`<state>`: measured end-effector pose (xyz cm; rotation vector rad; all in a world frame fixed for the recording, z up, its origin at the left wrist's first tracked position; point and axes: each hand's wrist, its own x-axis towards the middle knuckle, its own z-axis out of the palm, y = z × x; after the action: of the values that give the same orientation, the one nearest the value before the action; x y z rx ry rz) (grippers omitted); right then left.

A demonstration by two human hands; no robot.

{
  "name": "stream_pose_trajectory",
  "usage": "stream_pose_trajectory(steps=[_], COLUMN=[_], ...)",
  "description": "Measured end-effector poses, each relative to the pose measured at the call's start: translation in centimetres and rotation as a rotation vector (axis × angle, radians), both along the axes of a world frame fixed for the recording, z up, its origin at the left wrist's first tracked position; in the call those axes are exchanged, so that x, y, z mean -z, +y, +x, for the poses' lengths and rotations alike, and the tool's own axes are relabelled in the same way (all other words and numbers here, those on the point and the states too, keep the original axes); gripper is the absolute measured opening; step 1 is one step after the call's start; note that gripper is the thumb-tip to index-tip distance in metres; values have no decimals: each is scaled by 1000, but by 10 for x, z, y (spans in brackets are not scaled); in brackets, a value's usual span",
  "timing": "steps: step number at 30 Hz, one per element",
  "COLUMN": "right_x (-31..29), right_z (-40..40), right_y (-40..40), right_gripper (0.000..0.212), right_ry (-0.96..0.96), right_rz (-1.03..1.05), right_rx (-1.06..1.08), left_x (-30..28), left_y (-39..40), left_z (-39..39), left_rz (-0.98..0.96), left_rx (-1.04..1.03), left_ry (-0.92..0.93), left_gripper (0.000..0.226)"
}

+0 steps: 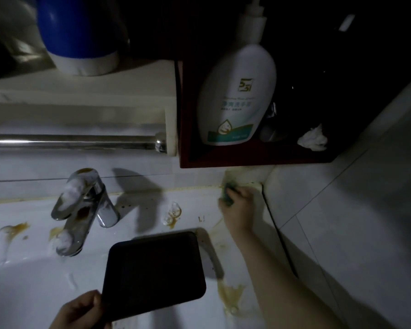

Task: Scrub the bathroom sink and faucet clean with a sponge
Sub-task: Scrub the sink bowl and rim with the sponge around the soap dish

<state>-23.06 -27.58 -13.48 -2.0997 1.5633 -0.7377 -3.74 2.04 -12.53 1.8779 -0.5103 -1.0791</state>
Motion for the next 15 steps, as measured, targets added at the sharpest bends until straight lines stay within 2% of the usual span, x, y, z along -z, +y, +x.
stream_pose_trajectory(steps=[2,3,4,5,6,7,8,10,11,12,13,14,15], right_x=[6,9,9,7,7,5,7,17,15,12,9,6,4], right_z=[-1,-7,-15,-20,-21,-15,-6,2,-2,-10,-19,-25,-25], right_y=[19,14,6,2,2,6,13,26,24,14,3,-3,-5], right_gripper=[35,30,23,18,14,15,19,28,31,32,32,34,36], right_ry=[142,168,155,125,65,6,1,136,159,140,112,129,212], right_rz=[-103,-209,-287,-323,-283,-201,-106,-98,-108,-92,-54,-22,-30], right_rx=[-321,-349,-252,-63,129,229,187,-62,-104,1,203,368,424], left_x=[-5,-3,-6,-9,-15,-9,-12,-17,-12,-12,-10,-10,-4], left_y=[5,7,8,10,12,15,16,16,16,16,15,15,16], left_z=[-2,-1,-1,2,3,9,9,10,11,11,12,13,17], left_rz=[-35,-55,-31,-52,-40,-55,-26,-24,-38,-27,-33,-25,-39], left_rx=[-21,-33,-18,13,37,55,59,75,63,68,56,49,43], left_ry=[-23,-26,-26,-25,-13,-6,-19,-30,-22,-4,3,10,18], left_gripper=[35,33,32,33,33,34,33,31,29,28,26,24,23])
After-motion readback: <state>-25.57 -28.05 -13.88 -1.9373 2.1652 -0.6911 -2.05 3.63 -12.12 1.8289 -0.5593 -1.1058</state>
